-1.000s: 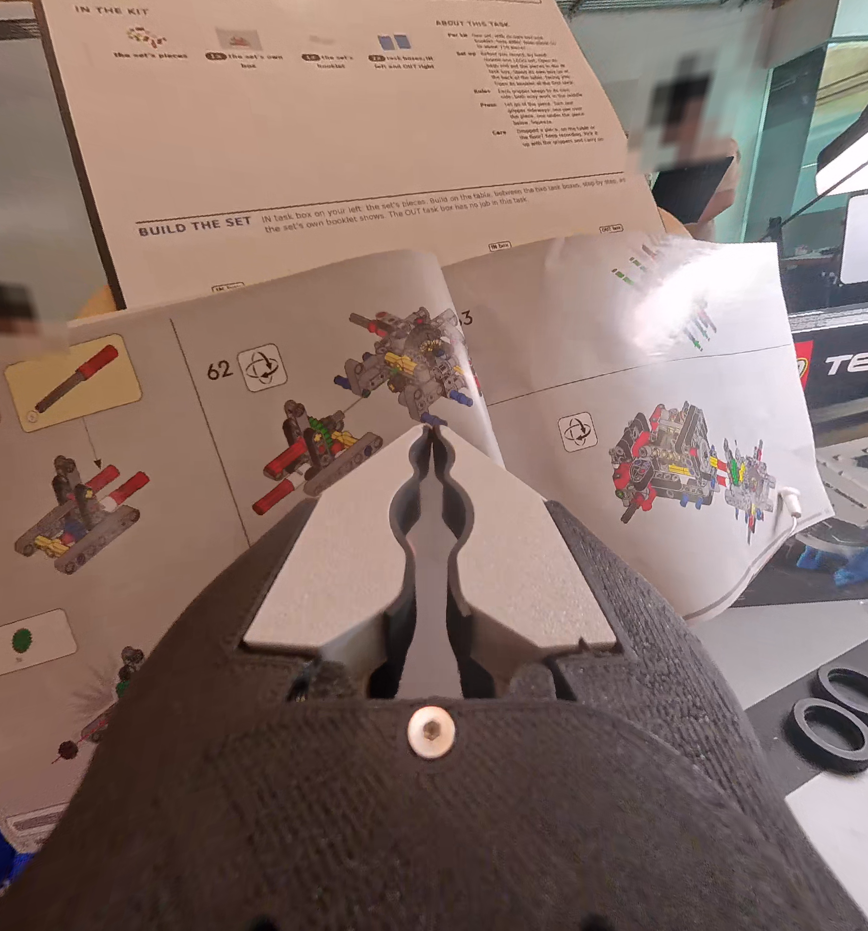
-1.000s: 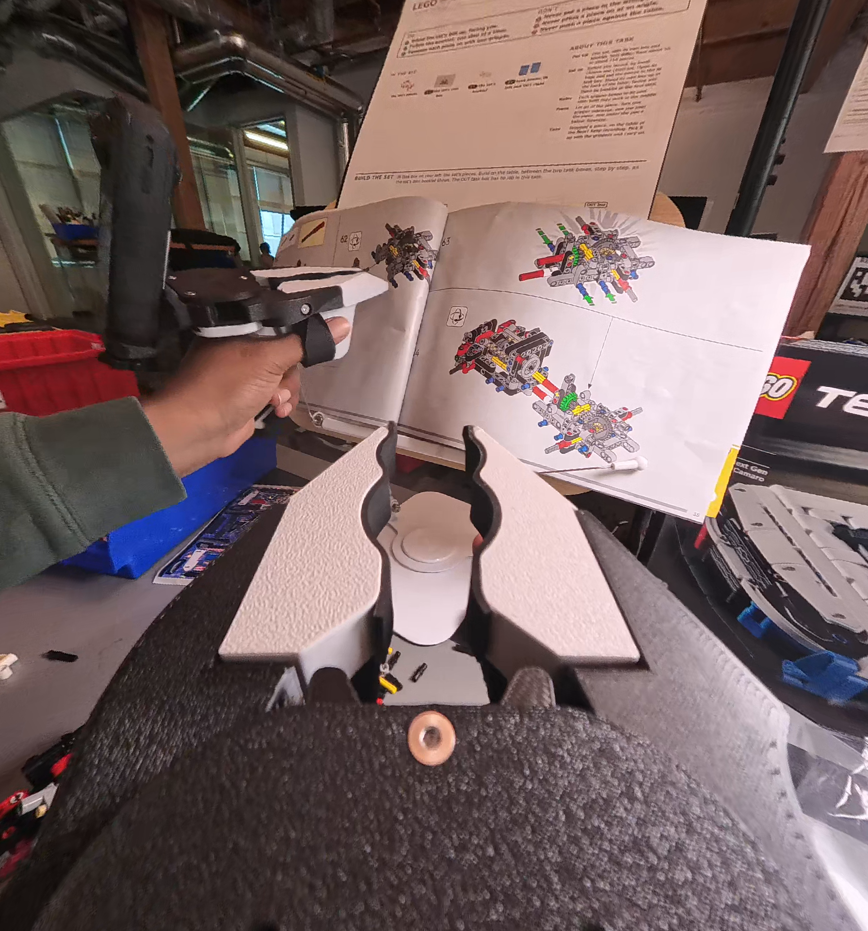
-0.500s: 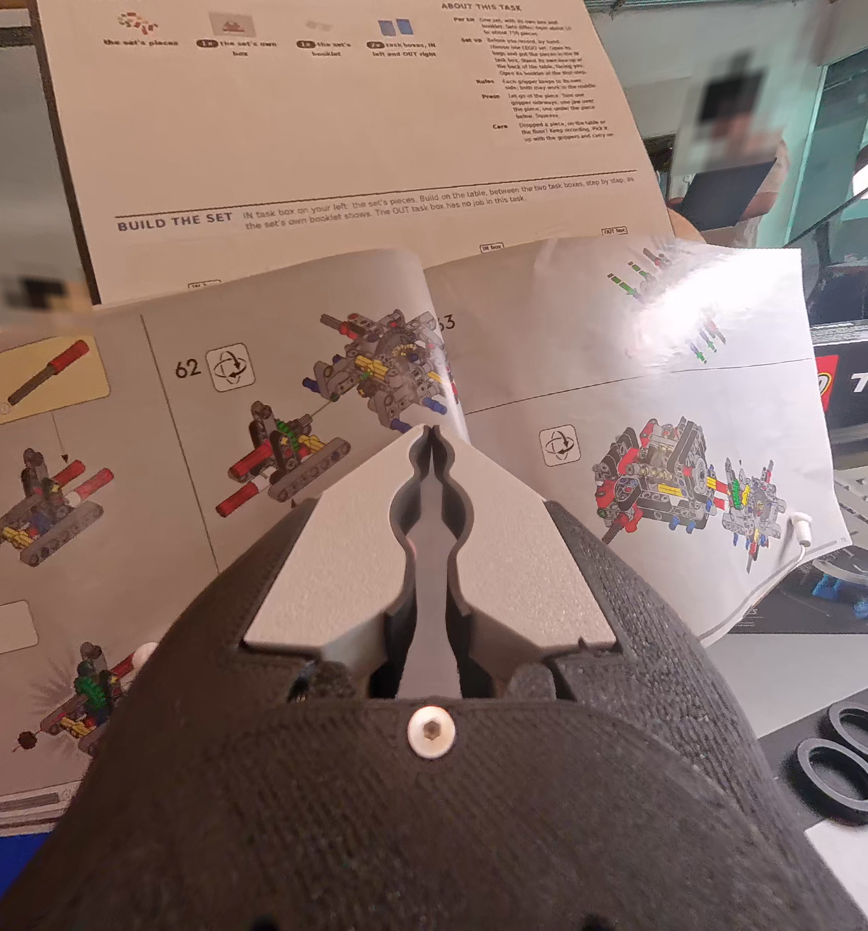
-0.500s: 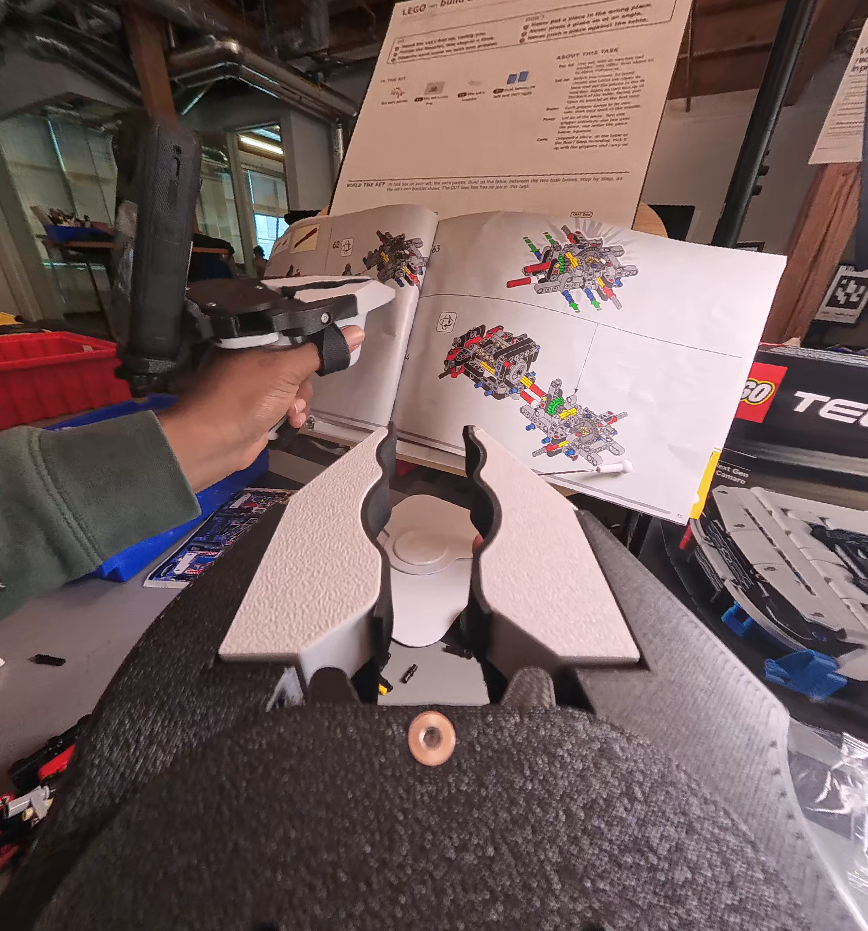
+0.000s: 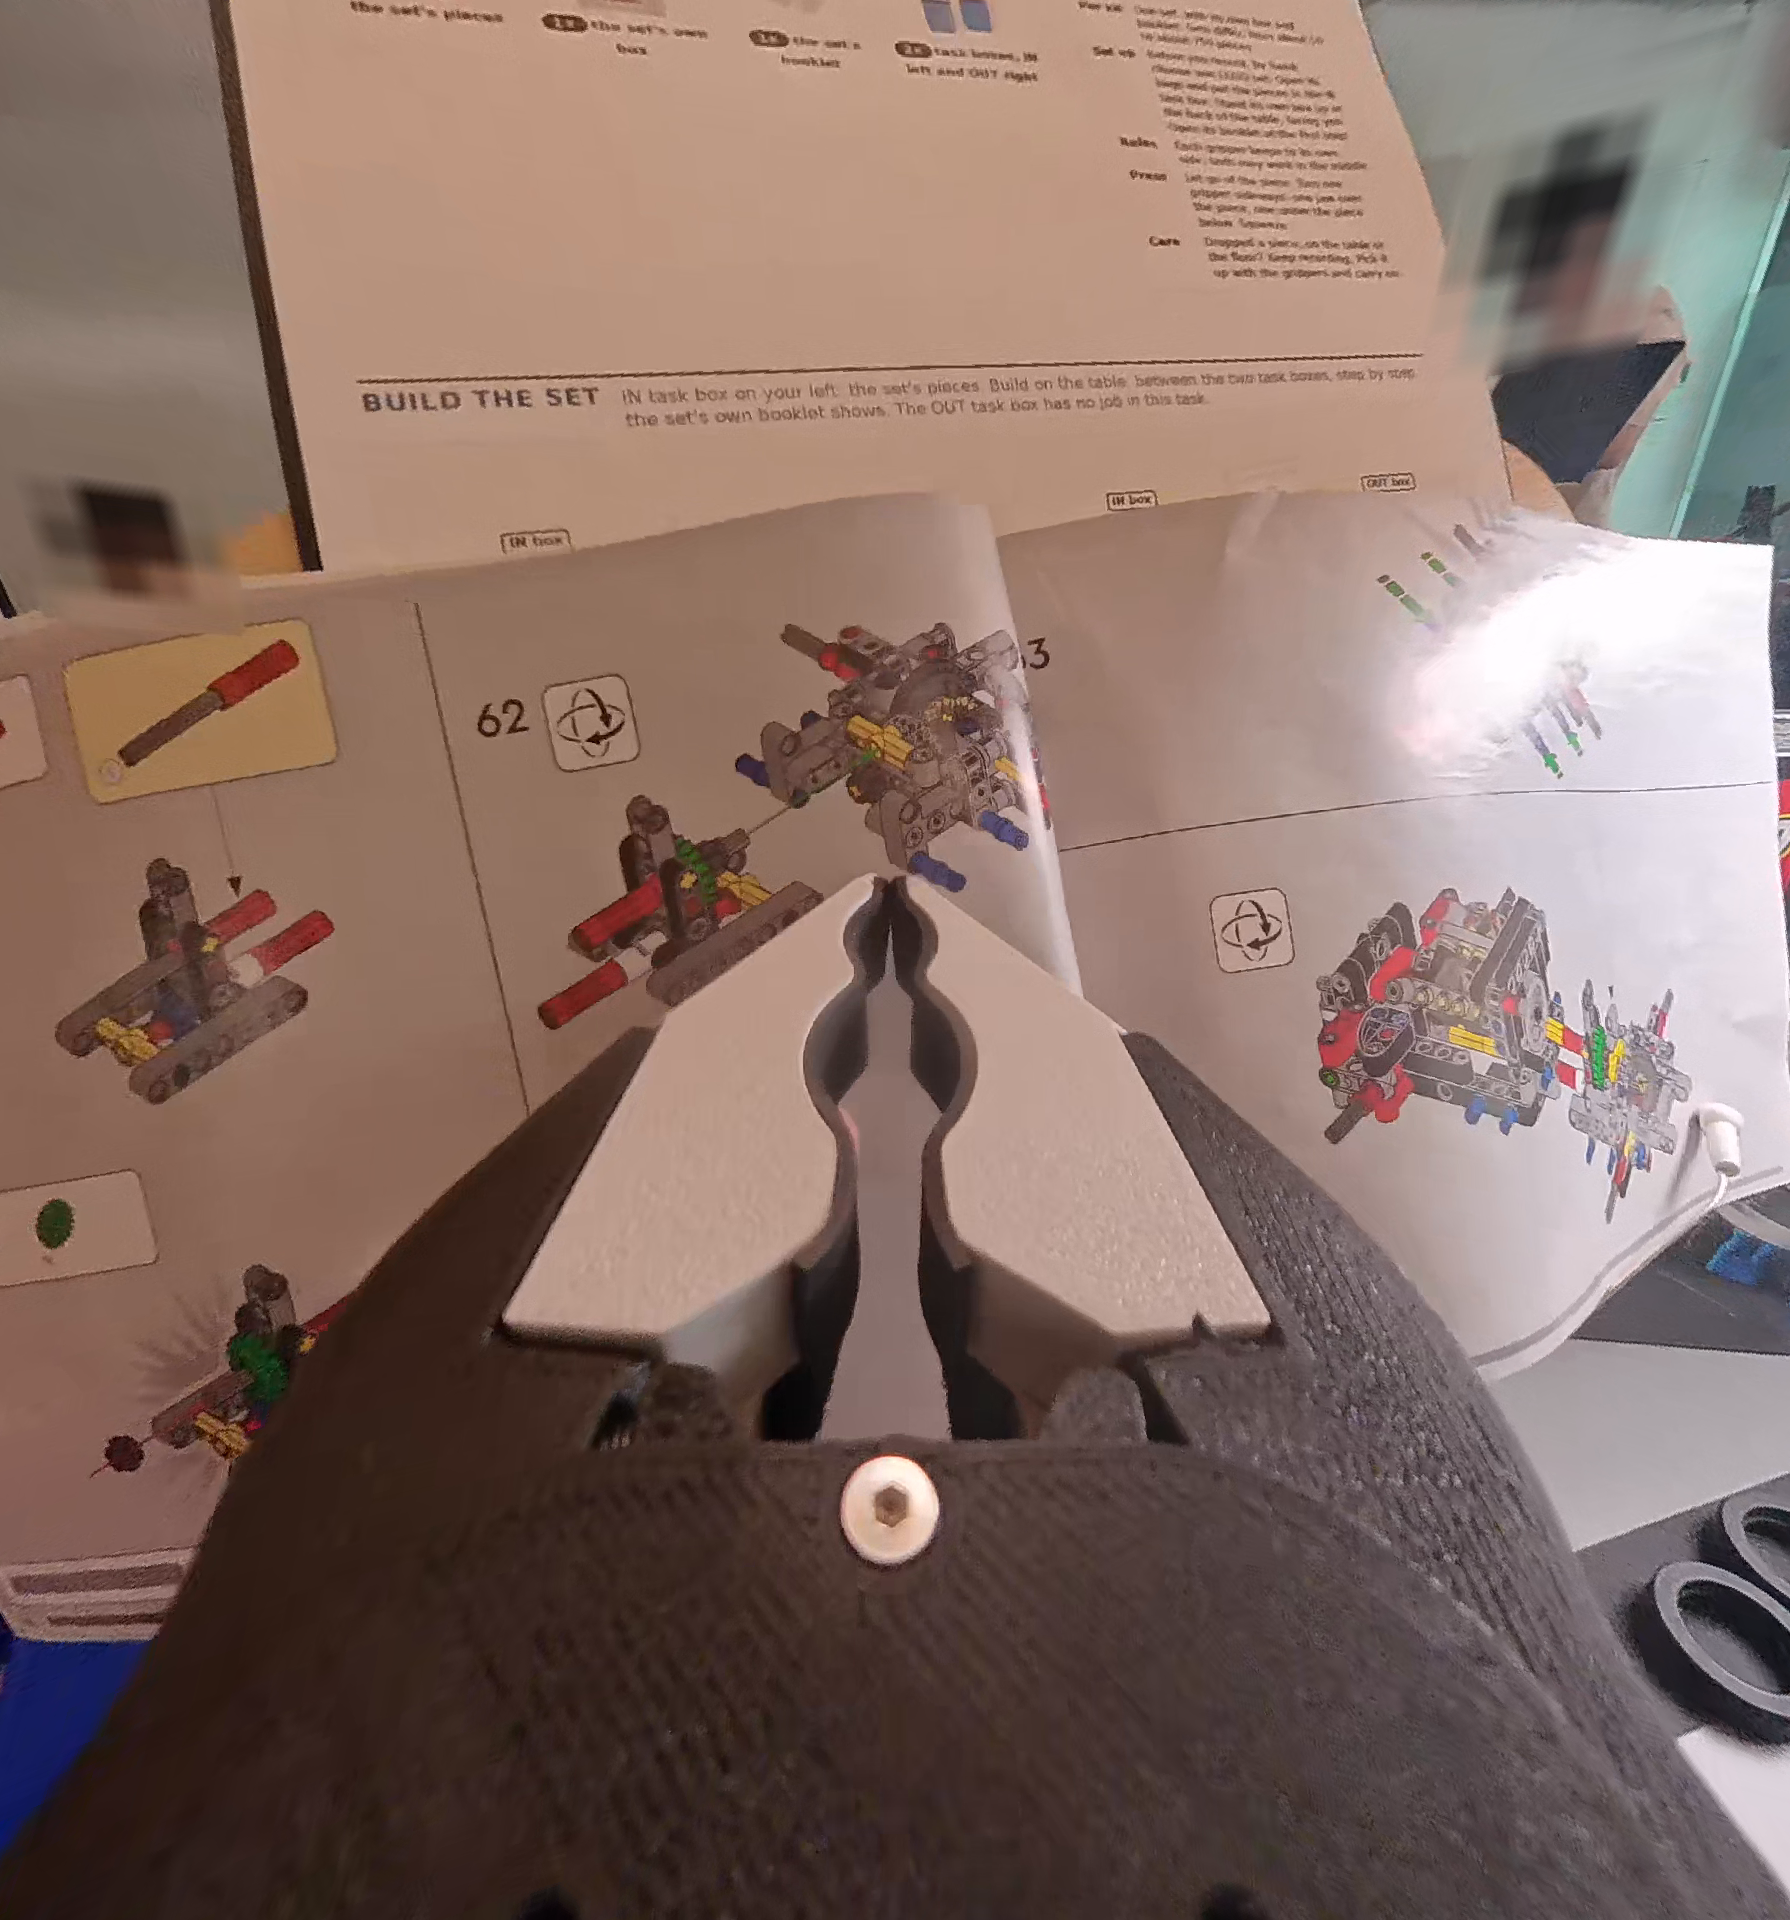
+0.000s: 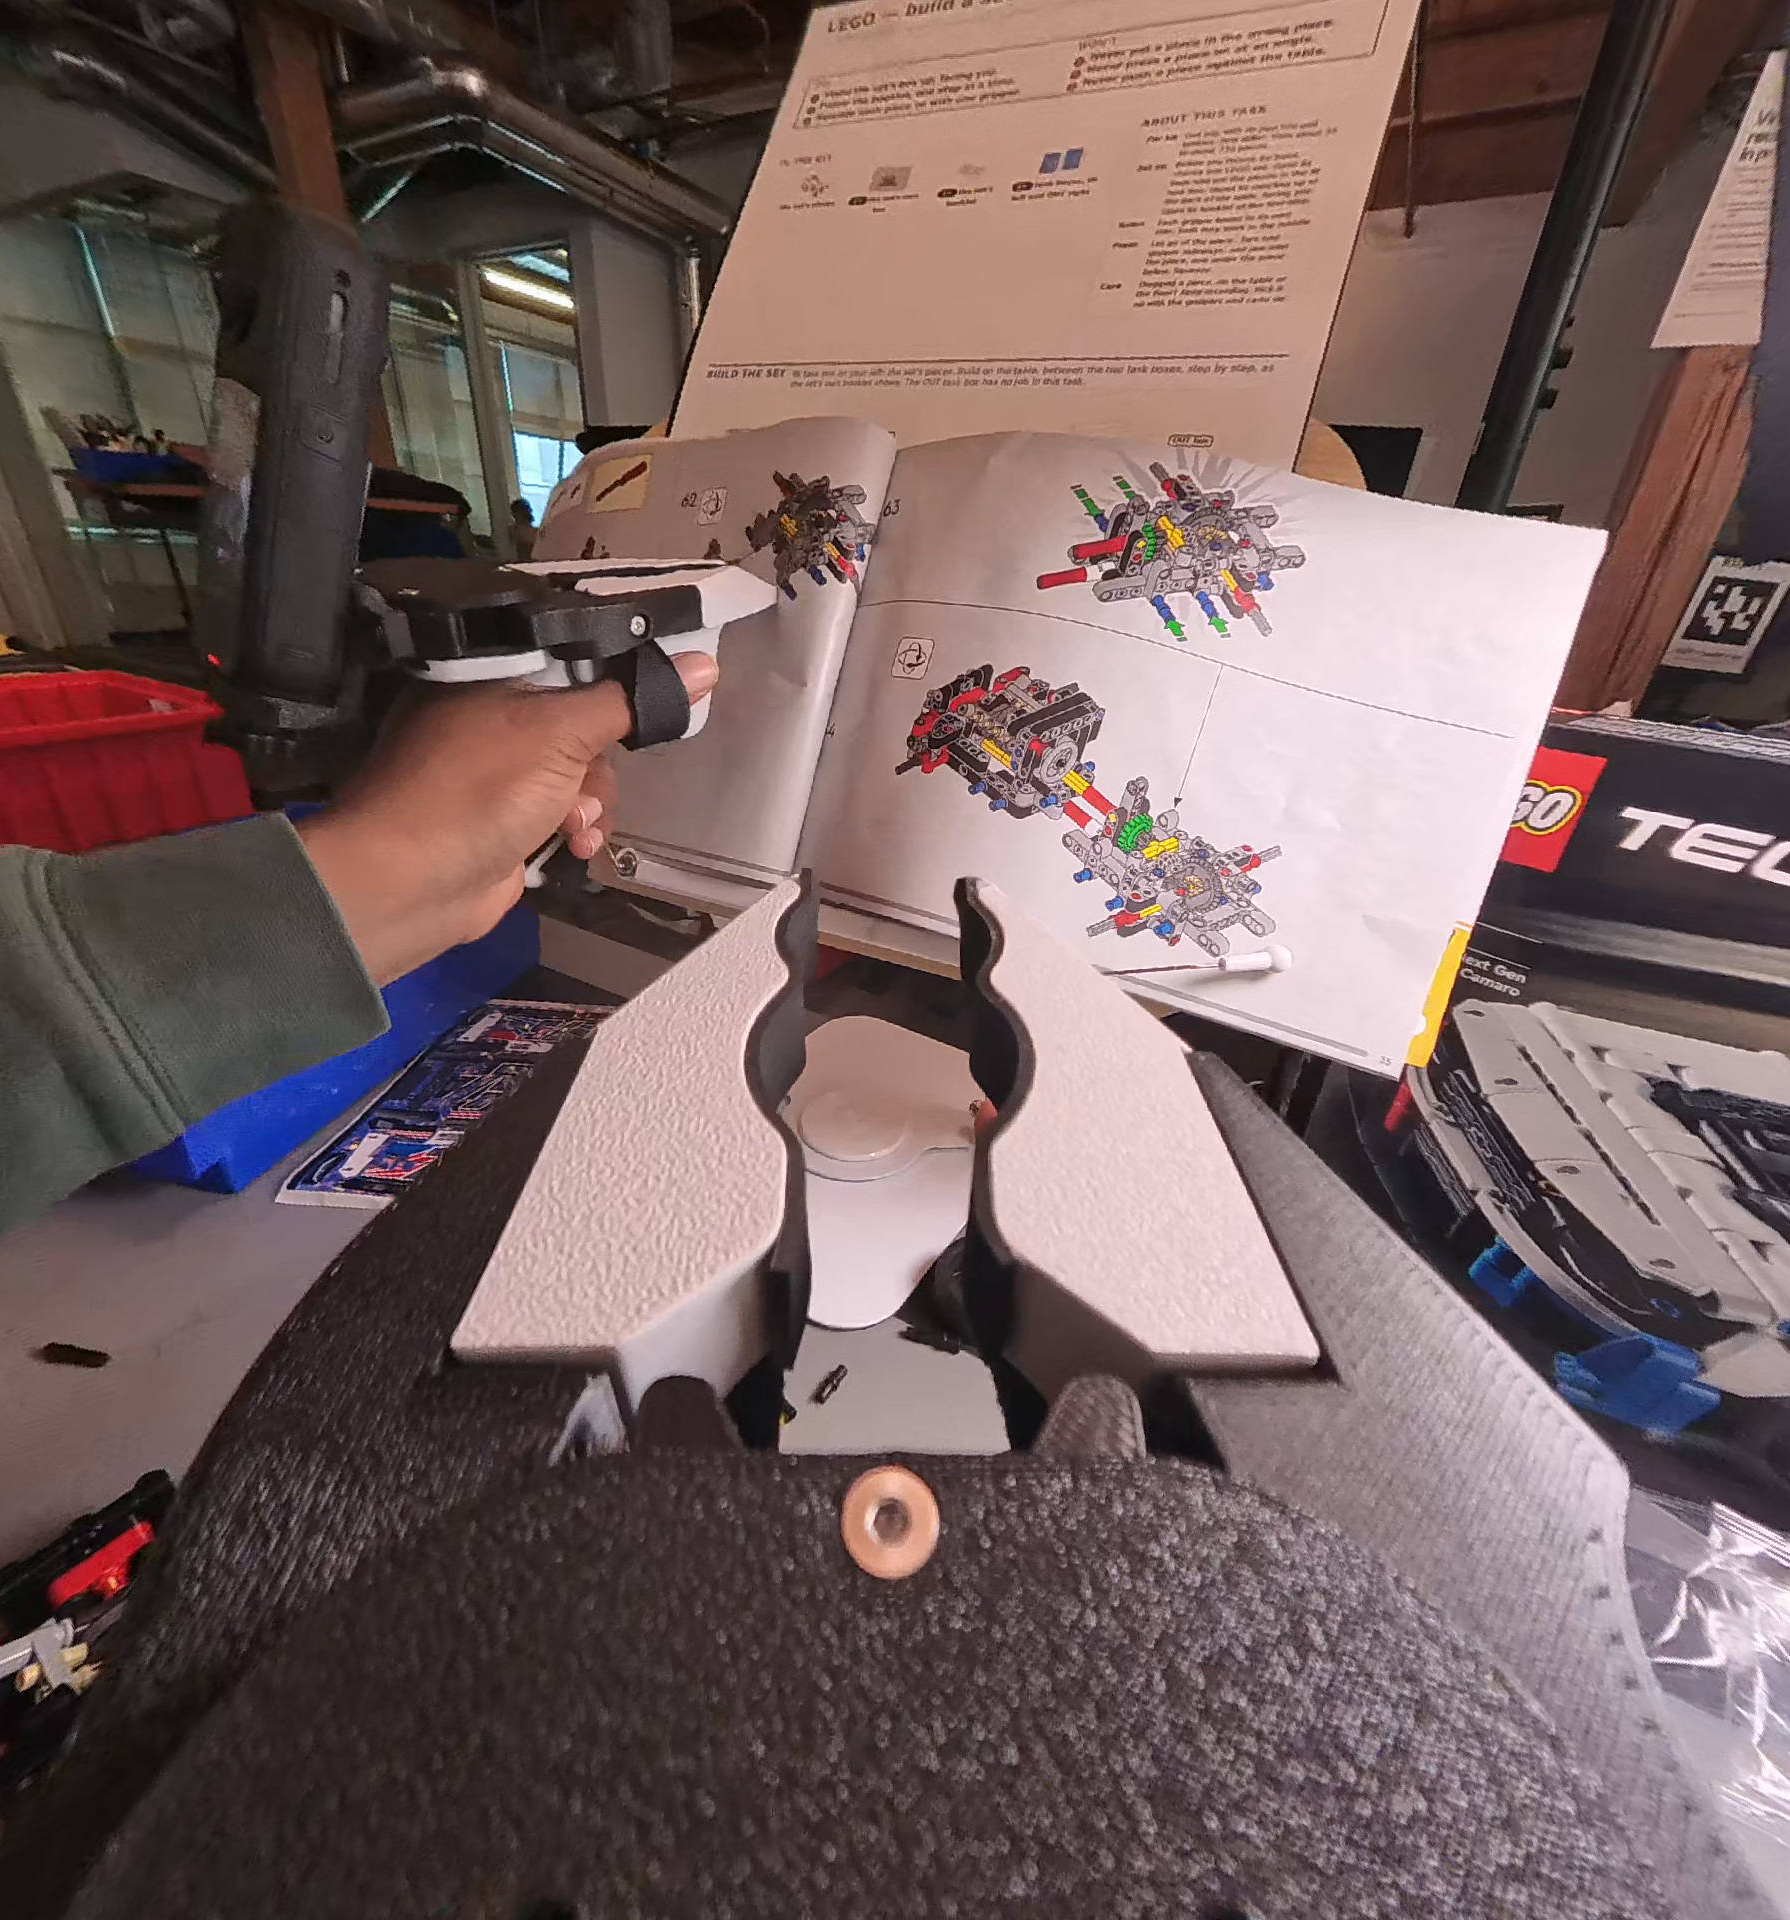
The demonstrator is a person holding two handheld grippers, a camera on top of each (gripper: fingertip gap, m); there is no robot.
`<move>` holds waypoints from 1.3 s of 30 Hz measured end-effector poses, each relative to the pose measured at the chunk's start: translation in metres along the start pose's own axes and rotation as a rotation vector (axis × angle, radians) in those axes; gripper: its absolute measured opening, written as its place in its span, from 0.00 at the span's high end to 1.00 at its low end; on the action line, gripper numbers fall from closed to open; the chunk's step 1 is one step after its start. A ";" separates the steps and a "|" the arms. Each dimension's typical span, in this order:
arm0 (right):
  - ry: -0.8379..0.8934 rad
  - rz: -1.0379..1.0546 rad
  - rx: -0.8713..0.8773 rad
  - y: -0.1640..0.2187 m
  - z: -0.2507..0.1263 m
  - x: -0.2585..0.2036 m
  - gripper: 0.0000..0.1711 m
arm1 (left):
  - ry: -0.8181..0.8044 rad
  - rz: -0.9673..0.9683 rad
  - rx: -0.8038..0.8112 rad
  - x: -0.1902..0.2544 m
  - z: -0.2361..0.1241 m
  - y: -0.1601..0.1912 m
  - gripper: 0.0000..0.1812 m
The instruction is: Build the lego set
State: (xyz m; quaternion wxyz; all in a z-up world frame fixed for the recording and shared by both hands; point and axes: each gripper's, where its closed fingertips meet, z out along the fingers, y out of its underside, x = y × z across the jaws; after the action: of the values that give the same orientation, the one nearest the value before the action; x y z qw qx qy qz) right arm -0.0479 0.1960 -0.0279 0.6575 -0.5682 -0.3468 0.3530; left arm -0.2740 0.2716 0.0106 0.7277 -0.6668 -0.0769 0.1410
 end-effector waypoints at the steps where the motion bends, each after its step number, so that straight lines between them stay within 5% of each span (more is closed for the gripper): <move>1: -0.001 -0.004 -0.001 0.001 0.000 -0.001 0.86 | -0.001 0.008 -0.006 0.000 0.001 0.000 1.00; 17: 0.002 0.007 -0.017 0.008 0.002 0.005 0.86 | -0.055 -0.081 0.018 -0.048 -0.014 -0.005 1.00; 39: -0.004 -0.011 -0.042 0.015 0.004 0.003 0.86 | 0.097 -0.045 0.014 -0.028 -0.003 -0.008 0.96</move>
State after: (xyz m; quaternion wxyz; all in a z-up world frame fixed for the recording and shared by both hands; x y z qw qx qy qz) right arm -0.0510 0.2029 -0.0426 0.6465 -0.5792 -0.3589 0.3431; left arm -0.2990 0.2594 0.0201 0.7382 -0.6659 -0.0556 0.0927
